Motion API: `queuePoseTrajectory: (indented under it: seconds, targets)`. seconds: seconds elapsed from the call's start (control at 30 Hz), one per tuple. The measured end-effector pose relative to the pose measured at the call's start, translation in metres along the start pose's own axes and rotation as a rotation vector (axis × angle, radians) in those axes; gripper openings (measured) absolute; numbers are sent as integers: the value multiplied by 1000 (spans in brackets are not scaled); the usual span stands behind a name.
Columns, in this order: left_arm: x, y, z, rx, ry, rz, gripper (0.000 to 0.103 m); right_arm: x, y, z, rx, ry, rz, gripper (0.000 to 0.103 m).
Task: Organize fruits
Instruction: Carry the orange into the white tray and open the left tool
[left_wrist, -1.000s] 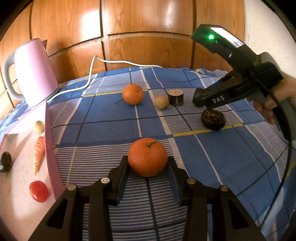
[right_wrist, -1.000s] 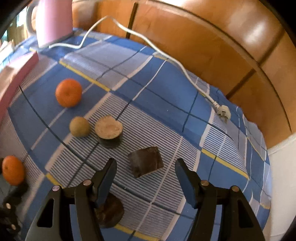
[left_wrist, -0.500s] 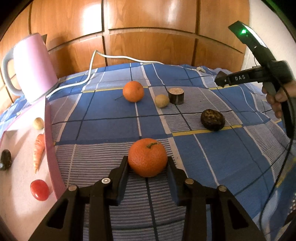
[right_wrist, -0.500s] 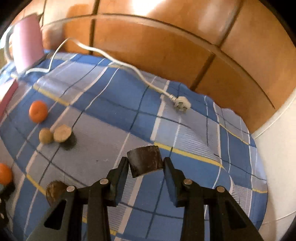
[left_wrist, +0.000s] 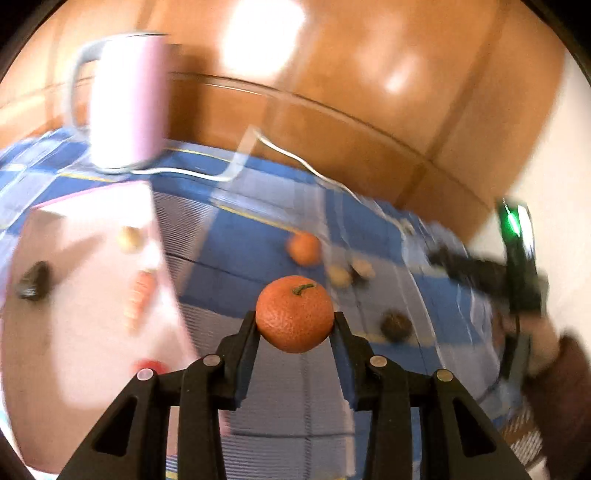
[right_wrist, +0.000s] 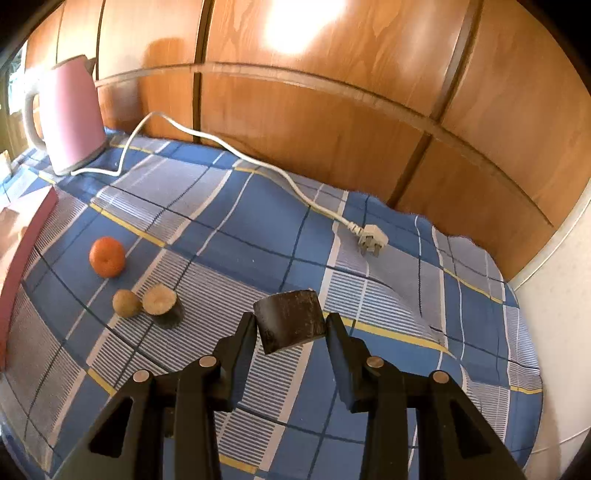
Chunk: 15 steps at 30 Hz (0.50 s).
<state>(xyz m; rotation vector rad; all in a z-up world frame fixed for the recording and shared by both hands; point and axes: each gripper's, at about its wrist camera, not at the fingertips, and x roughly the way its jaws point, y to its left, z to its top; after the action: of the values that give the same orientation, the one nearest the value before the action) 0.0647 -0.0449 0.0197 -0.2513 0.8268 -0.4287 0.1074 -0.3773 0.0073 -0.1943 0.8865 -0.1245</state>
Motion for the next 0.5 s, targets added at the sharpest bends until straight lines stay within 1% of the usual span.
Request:
queuePoseTrajectory:
  seconds: [0.07,0.1,0.13,0.2,0.27,0.4,0.5]
  targets:
    - [-7,25,12,-82,-14,19,39,-5,0,1,7,-14,5,39]
    - [-9,38,18,-114,-19,45,39,-8,-1,2,10,-22,6,39]
    - [-10,54,26,-152,-23,91,39,-11,-1,3,13,-32,10,39]
    - [-11,79,37,-201,-27,137,39,-16,-2,4,21,-49,20,39]
    - [-6,101,47,-233,-27,198,39,-19,-2,5,23,-63,28,39]
    - [15,143,64,-303,16,254,39,-21,1,6,14,-68,37,39]
    - [25,153,70,-306,14,310,39,-23,2,6,15,-75,42,39]
